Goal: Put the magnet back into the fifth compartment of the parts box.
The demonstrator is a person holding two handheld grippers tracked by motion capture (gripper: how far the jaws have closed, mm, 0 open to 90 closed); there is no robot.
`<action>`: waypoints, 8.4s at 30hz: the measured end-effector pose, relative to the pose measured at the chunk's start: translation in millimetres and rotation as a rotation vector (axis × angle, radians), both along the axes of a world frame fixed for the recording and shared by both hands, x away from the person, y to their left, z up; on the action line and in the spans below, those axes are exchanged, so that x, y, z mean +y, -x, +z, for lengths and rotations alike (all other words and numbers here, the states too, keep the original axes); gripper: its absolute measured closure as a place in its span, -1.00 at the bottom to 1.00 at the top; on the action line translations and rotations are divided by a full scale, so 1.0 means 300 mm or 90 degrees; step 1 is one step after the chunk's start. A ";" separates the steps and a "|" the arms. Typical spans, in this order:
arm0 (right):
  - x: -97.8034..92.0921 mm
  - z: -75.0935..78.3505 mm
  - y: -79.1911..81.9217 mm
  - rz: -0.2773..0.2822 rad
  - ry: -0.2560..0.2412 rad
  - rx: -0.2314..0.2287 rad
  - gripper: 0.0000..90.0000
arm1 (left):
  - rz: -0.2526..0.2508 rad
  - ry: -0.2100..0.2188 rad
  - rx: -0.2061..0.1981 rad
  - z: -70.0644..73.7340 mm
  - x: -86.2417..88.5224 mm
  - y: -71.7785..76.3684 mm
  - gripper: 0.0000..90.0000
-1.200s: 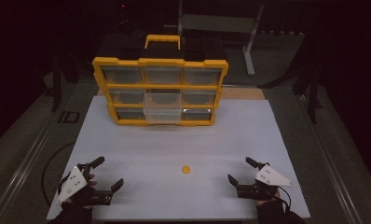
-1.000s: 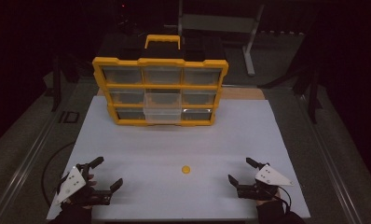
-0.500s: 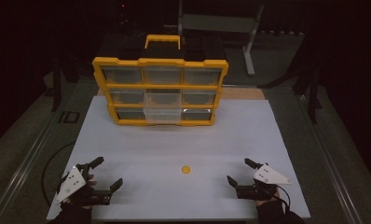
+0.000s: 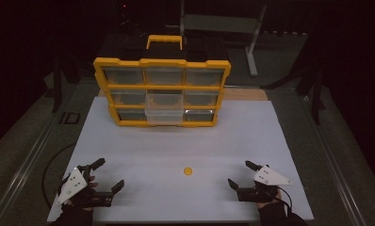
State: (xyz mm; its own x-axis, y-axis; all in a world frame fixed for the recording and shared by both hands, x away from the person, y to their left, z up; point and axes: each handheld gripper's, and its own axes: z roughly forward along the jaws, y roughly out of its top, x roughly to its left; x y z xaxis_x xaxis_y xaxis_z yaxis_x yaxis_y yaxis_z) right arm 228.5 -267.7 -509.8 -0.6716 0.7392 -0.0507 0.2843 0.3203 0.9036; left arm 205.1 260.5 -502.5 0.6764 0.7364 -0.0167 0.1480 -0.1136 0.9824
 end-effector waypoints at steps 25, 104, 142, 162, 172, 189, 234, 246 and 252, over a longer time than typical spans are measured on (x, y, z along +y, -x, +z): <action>0.005 0.172 -0.038 0.024 -0.055 -0.021 -0.81 | -0.001 0.009 0.006 0.003 -0.003 0.001 -1.00; 0.415 0.019 -0.224 0.223 0.017 0.102 -0.81 | -0.008 0.010 0.011 0.002 -0.006 0.000 -1.00; 0.469 -0.076 -0.259 0.270 0.140 0.148 0.05 | -0.012 0.013 0.014 0.001 -0.005 0.000 -1.00; 0.496 -0.059 -0.259 0.258 0.178 0.175 0.35 | -0.011 0.010 0.016 0.000 -0.007 0.000 -1.00; 0.505 -0.051 -0.262 0.261 0.192 0.181 0.40 | -0.011 0.010 0.017 0.000 -0.007 -0.001 -1.00; 0.496 -0.019 -0.274 0.283 0.195 0.187 0.40 | -0.011 0.008 0.016 -0.001 -0.007 -0.001 -1.00; 0.422 0.233 -0.267 0.284 0.221 0.179 0.39 | -0.005 0.000 0.030 -0.005 -0.009 -0.007 -1.00; 0.424 0.316 -0.272 0.292 0.230 0.165 0.39 | -0.005 -0.001 0.030 -0.005 -0.009 -0.006 -1.00; 0.431 0.359 -0.276 0.292 0.240 0.153 0.39 | -0.005 -0.002 0.028 -0.004 -0.009 -0.006 -1.00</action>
